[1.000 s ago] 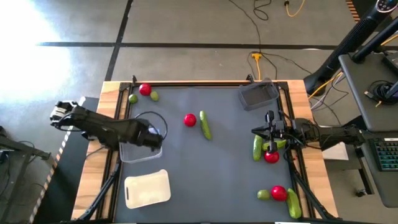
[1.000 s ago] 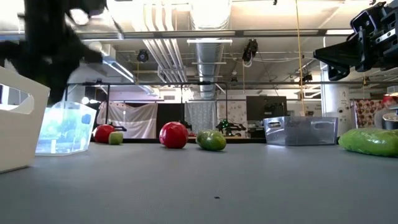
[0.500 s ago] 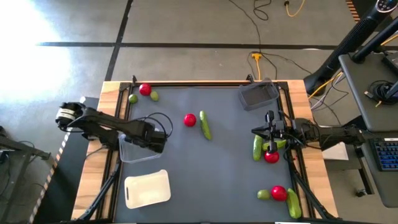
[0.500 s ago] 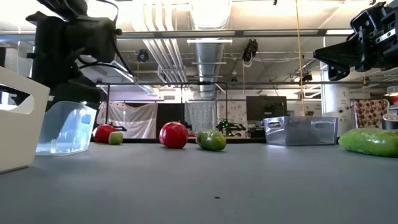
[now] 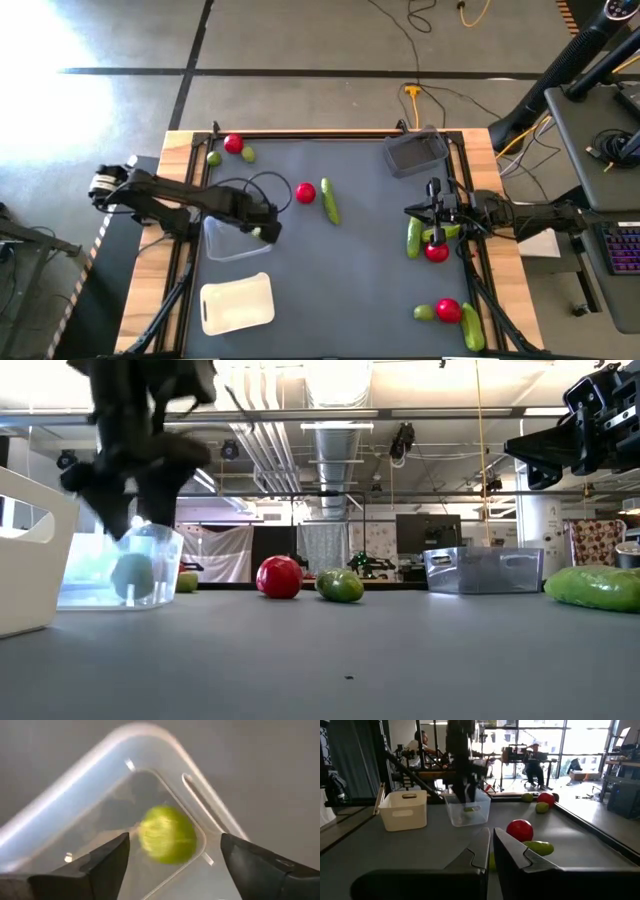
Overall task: Sort produce into baskets
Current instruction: Put the lime into the transparent bin
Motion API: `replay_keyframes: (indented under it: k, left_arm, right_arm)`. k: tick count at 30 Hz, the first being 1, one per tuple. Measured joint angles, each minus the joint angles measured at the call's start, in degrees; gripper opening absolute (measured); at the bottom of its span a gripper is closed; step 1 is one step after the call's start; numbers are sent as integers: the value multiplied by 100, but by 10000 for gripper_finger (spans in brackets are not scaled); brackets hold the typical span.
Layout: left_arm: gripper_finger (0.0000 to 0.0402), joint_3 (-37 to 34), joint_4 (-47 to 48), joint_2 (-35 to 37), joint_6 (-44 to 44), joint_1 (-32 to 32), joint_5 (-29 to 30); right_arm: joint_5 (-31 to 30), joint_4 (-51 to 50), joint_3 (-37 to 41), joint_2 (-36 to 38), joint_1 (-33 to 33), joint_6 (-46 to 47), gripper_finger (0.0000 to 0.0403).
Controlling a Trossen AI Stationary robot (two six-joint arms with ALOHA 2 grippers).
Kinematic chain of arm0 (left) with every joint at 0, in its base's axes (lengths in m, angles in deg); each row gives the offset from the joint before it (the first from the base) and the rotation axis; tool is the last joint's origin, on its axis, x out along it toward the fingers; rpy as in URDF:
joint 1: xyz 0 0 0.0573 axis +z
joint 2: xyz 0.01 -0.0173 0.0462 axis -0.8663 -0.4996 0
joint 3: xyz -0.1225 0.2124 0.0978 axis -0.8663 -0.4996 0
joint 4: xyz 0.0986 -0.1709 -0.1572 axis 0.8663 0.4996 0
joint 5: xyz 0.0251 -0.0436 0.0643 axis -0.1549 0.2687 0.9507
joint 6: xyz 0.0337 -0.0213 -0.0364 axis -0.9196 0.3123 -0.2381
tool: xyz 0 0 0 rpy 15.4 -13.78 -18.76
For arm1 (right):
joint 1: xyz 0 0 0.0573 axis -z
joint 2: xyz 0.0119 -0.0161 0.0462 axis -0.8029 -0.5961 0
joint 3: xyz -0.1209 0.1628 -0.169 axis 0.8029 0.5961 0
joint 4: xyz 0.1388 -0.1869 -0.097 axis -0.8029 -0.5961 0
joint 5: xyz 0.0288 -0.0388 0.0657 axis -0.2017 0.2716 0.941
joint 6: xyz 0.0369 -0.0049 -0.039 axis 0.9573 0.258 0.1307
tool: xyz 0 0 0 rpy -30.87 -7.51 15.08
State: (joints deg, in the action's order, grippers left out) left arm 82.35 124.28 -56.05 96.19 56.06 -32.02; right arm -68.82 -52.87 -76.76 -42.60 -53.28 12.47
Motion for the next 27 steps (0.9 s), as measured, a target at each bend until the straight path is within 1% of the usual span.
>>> replay_keyframes:
  k: [3, 5, 10, 12, 14, 17, 21, 23, 25, 27]
  left_arm:
    - [312, 540, 653, 18, -381, 282, 362]
    - [316, 831, 929, 18, -762, 610, 598]
    - [318, 1308, 952, 15, -1837, 1787, 726]
    - [318, 1375, 836, 15, -2086, 2305, 960]
    - [318, 1387, 712, 11, -2139, 2774, 1239]
    - [318, 1298, 246, 11, -2336, 3351, 1244]
    - [318, 1052, -301, 9, -2477, 3885, 1243]
    - [318, 914, -347, 8, -2502, 4140, 1240]
    - [318, 772, -390, 5, -2434, 4386, 1251]
    - [318, 594, -580, -18, -2068, 4602, 1271]
  right_arm:
    - [-2, 0, 1, 0, 1, 0, 18]
    - [0, 0, 1, 0, -1, 0, 18]
    - [-2, 0, 0, 0, 0, 0, 18]
    - [0, 0, 1, 0, -1, 0, 18]
    - [0, -2, 1, 0, -1, 0, 18]
    - [-1, -1, 0, 1, -1, 0, 18]
    - [0, 0, -1, 0, -1, 2, 18]
    - [-1, -1, 1, 0, 0, 0, 18]
    - [0, 0, 1, 0, 0, 0, 18]
    - [0, -1, 1, 0, -1, 0, 18]
